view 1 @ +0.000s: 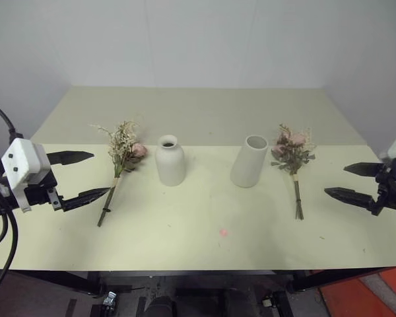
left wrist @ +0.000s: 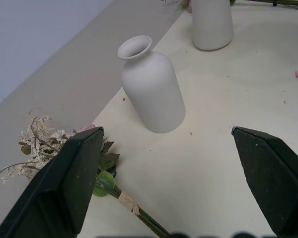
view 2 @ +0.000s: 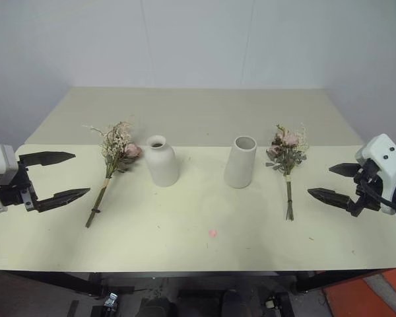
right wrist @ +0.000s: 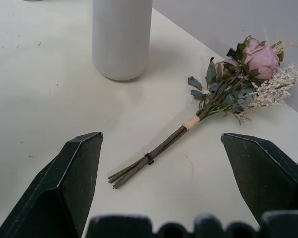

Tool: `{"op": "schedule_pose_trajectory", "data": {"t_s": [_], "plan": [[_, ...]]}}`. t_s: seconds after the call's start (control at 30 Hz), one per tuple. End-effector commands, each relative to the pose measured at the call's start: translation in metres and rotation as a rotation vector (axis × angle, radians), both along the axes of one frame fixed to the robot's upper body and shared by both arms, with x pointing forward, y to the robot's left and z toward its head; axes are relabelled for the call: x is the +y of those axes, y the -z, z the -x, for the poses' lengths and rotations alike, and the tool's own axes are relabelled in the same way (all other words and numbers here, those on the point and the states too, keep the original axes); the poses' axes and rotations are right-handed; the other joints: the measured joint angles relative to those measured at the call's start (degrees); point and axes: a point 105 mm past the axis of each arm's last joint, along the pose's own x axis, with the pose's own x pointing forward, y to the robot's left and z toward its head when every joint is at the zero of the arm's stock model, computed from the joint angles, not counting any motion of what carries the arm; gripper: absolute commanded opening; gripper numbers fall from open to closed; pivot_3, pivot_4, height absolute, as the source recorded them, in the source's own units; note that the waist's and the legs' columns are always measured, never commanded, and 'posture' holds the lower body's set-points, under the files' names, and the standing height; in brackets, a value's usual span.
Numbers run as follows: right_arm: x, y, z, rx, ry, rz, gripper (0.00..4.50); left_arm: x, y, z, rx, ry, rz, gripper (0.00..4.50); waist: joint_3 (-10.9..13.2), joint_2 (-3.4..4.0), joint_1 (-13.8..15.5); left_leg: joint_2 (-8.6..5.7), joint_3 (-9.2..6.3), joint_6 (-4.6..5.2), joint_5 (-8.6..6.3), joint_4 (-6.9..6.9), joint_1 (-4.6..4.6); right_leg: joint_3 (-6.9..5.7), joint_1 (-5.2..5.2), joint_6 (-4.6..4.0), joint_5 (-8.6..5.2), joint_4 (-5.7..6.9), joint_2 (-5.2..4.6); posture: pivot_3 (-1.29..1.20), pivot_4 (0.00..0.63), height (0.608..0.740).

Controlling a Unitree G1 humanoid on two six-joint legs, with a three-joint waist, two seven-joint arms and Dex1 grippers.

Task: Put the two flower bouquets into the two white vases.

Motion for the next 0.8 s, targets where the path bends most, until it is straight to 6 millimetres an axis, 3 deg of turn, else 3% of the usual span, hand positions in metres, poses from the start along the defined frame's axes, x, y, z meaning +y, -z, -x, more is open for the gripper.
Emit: {"op": "schedule_pose_trajectory", "data": {"t_s": [0.03,0.3,0.53,0.63,0.8], "plan": [[0.003,-0.014,0.0,-0.057,-0.013,0.018,4.47,0.0,-0.011,0.003,-0.05,0.002,-0.014,4.5,0.0,0.0,0.01,0.0,0.0,0.0,0.0,0.0,0.0,0.0,0.0,0.0,0.0,0.0,0.0,0.0,0.15,0.74],[0.005,-0.009,-0.009,-0.054,0.016,0.019,4.47,-0.003,-0.011,-0.002,-0.06,0.017,-0.02,4.5,0.0,0.0,-0.15,0.0,0.0,0.0,0.0,0.0,0.01,0.0,0.01,0.0,0.0,0.0,0.0,0.0,0.15,0.74],[0.016,0.021,-0.073,0.088,0.218,-0.028,4.47,-0.026,-0.011,-0.013,-0.092,0.086,-0.069,4.5,0.0,-0.02,-1.11,0.02,0.04,-0.01,0.01,0.02,0.08,0.03,0.04,-0.03,0.02,0.01,0.03,0.0,0.15,0.74],[0.015,0.034,-0.098,0.148,0.32,-0.054,4.47,-0.038,-0.012,-0.015,-0.099,0.132,-0.076,4.5,0.0,-0.02,-1.33,-0.01,0.0,-0.02,0.01,0.0,-0.07,0.02,-0.1,-0.43,0.27,0.0,0.02,0.0,0.15,0.74],[0.013,0.044,-0.124,0.202,0.419,-0.102,4.47,-0.048,-0.006,-0.018,-0.092,0.164,-0.066,4.5,0.0,-0.02,-1.25,-0.14,-0.02,-0.02,0.02,0.02,-0.71,0.03,-0.82,-0.47,0.36,0.11,-0.08,0.0,0.15,0.74]]}}
